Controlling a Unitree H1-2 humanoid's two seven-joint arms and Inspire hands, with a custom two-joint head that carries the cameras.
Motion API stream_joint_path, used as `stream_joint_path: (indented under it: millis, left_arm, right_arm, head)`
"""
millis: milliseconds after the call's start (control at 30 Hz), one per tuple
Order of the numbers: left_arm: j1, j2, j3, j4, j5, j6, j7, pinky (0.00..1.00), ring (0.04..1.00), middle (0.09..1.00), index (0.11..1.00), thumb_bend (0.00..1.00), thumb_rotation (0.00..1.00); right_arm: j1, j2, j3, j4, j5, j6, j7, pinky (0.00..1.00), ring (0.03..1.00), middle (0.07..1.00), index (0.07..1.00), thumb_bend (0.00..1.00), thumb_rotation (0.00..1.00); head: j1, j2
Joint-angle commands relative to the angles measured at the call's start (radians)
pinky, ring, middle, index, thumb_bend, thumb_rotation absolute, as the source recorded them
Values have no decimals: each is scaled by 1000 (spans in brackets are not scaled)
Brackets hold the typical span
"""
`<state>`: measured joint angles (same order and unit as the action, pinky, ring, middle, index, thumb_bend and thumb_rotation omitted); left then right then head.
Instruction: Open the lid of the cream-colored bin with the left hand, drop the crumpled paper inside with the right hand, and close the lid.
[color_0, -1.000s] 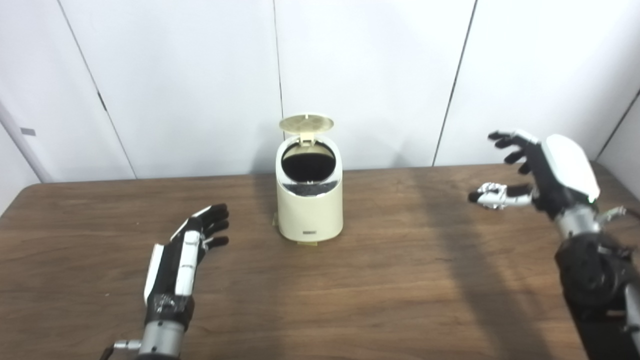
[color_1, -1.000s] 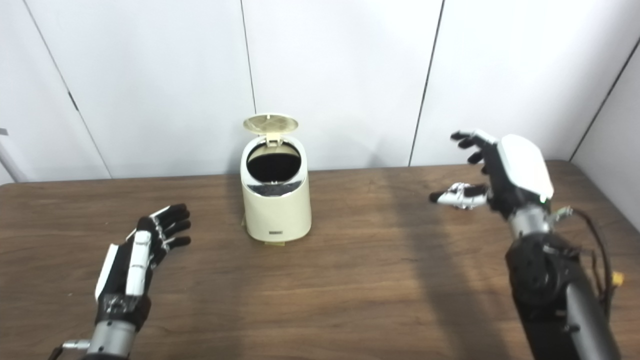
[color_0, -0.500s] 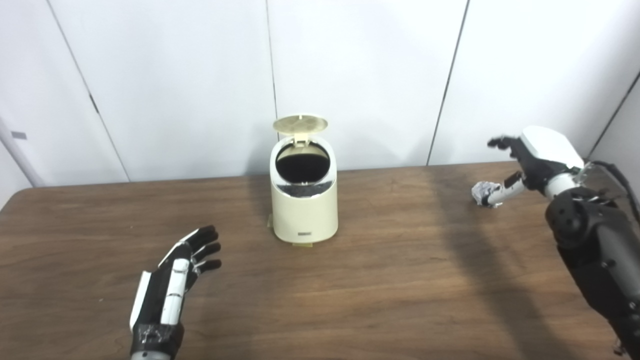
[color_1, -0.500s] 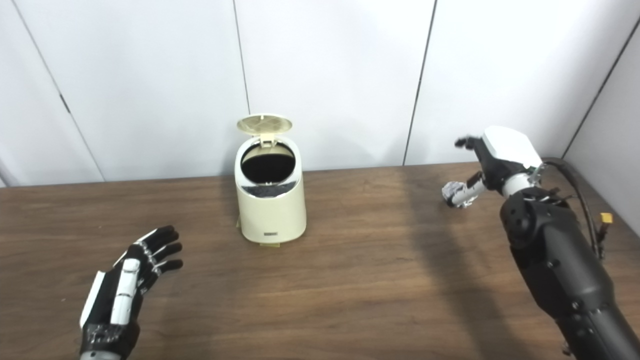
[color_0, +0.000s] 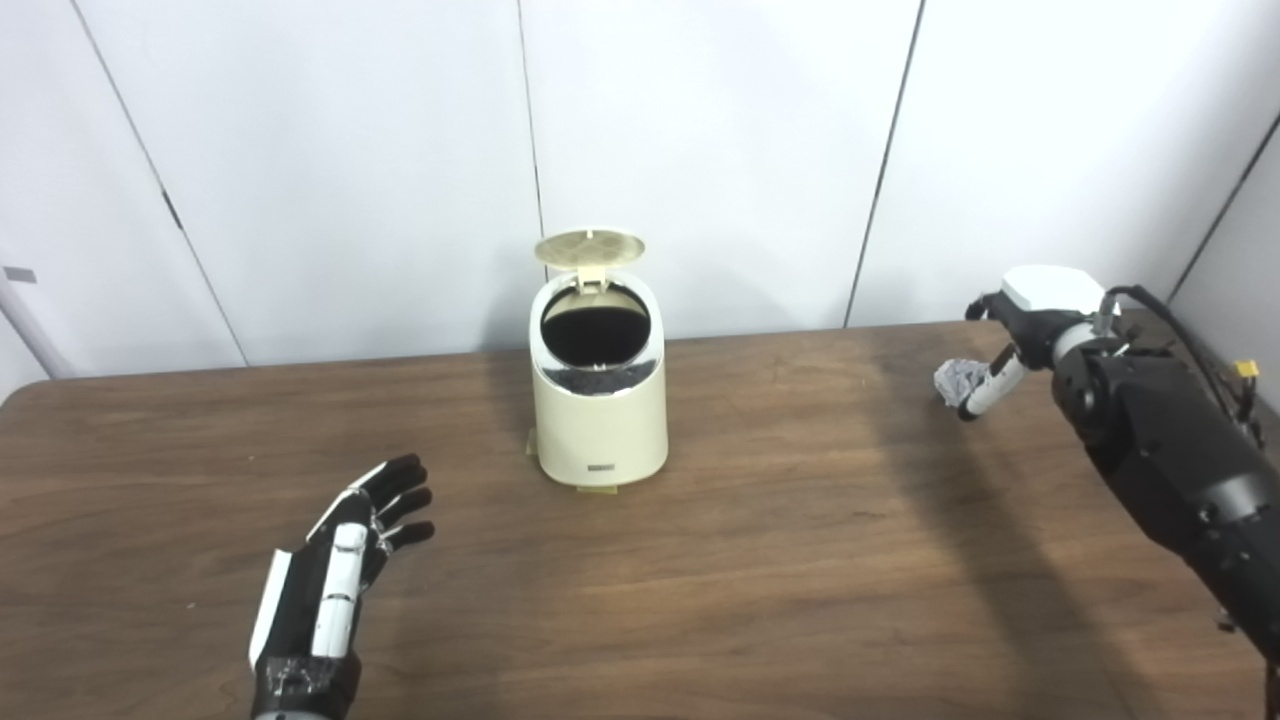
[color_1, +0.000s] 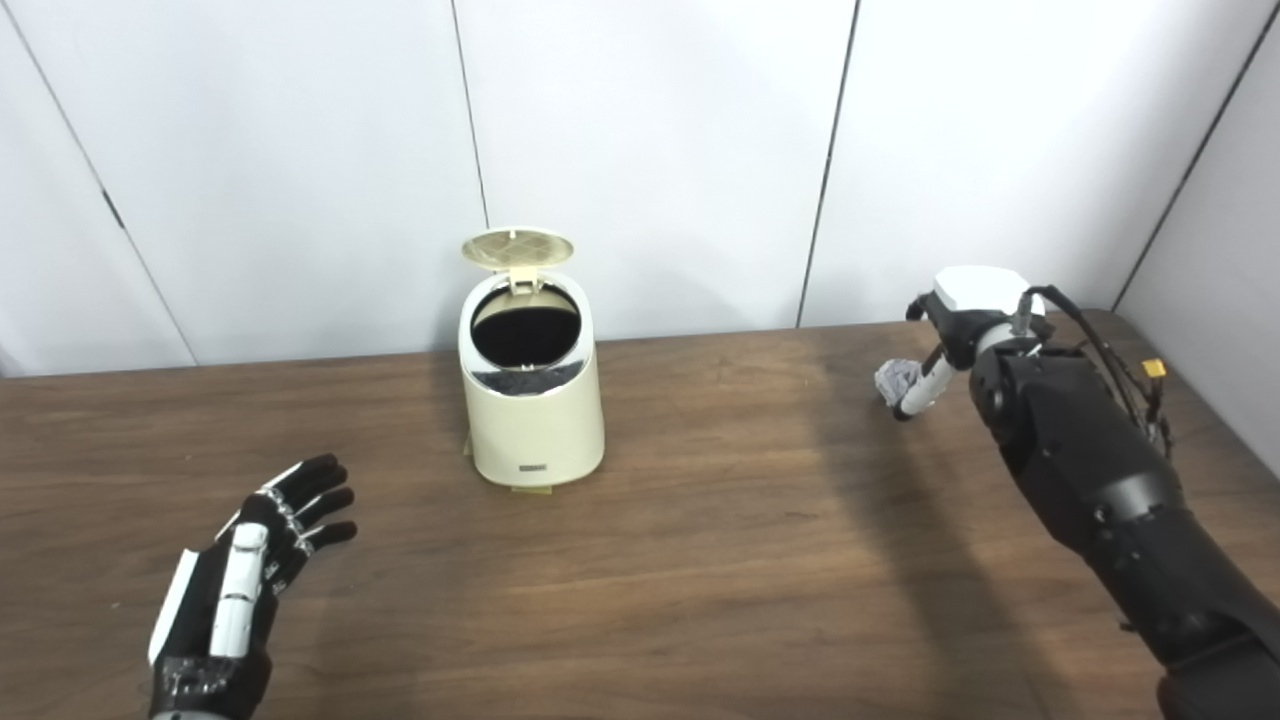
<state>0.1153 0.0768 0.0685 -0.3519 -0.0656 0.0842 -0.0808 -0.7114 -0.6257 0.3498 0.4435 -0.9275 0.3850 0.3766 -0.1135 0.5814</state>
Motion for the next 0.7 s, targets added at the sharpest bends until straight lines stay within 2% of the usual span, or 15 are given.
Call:
stream_joint_path:
  millis: [0, 167, 333, 667]
  left_arm:
    - [54, -1, -7, -29, -4, -39, -1, 744, 816, 830, 843, 501, 887]
    - [55, -8, -6, -30, -9, -31, 2, 736, 811, 826, 842, 478, 896]
    - [54, -10, -7, -29, -16, -29, 1, 742, 810, 826, 843, 473, 894]
    - [53, -12, -11, -28, -2, -27, 7, 738, 807, 821, 833, 484, 895]
  right_arm:
    - [-59, -14, -23, 21, 20, -19, -51, 538, 741, 841, 823, 929, 256]
    - [-74, 7, -36, 93, 71, -29, -89, 597, 784, 870, 838, 914, 206]
    - [-90, 9, -8, 125, 80, -45, -81, 578, 770, 870, 840, 893, 196]
    - [-79, 7, -17, 92, 148, -97, -85, 608, 778, 868, 816, 890, 58]
  head:
    - [0, 0]
    - [2, 2]
    - [0, 5]
    - [-3, 6]
